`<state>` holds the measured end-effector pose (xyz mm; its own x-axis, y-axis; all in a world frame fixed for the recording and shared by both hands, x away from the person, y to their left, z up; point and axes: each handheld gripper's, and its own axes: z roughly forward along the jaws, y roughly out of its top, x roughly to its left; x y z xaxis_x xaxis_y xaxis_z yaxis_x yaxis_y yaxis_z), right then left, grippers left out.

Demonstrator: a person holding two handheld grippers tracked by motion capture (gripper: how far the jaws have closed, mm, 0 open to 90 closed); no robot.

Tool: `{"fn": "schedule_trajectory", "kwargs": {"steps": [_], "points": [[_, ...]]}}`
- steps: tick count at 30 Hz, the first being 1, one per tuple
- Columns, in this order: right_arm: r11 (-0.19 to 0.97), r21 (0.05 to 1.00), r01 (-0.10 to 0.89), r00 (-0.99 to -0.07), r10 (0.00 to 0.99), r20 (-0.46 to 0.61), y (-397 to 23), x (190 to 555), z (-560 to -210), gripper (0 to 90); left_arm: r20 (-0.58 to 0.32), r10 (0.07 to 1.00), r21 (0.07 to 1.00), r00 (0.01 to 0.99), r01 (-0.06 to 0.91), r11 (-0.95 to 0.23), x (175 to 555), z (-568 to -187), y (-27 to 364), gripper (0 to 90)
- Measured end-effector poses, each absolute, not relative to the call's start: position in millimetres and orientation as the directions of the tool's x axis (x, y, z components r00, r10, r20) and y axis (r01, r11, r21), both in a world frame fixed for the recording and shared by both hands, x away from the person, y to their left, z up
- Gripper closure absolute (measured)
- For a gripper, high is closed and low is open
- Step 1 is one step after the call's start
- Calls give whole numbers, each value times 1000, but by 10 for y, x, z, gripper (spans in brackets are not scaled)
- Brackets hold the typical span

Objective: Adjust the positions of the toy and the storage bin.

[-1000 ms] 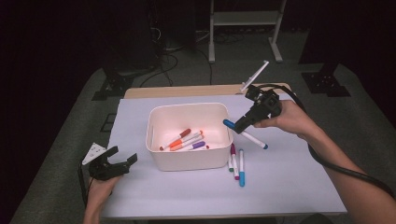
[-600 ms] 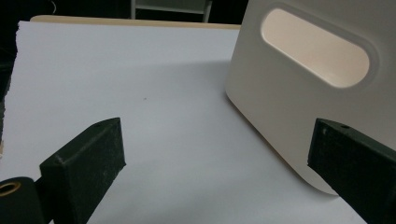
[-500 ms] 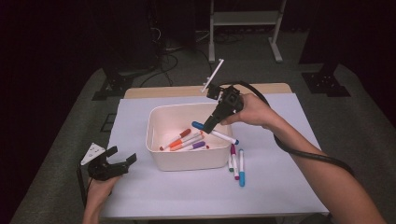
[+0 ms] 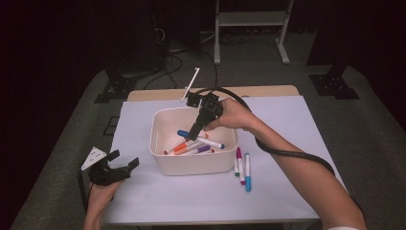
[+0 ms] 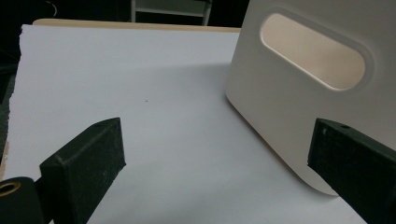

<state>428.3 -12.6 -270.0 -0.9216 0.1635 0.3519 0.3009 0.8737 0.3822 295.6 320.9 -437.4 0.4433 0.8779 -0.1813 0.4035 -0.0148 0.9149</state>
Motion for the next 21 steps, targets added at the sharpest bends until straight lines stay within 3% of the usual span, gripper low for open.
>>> {"fn": "schedule_trajectory", "kwargs": {"steps": [21], "points": [[906, 320, 278, -922, 157, 355, 100, 4303, -3185, 731, -173, 878, 915, 446, 403, -24, 2958, -4376, 3204, 25]]}}
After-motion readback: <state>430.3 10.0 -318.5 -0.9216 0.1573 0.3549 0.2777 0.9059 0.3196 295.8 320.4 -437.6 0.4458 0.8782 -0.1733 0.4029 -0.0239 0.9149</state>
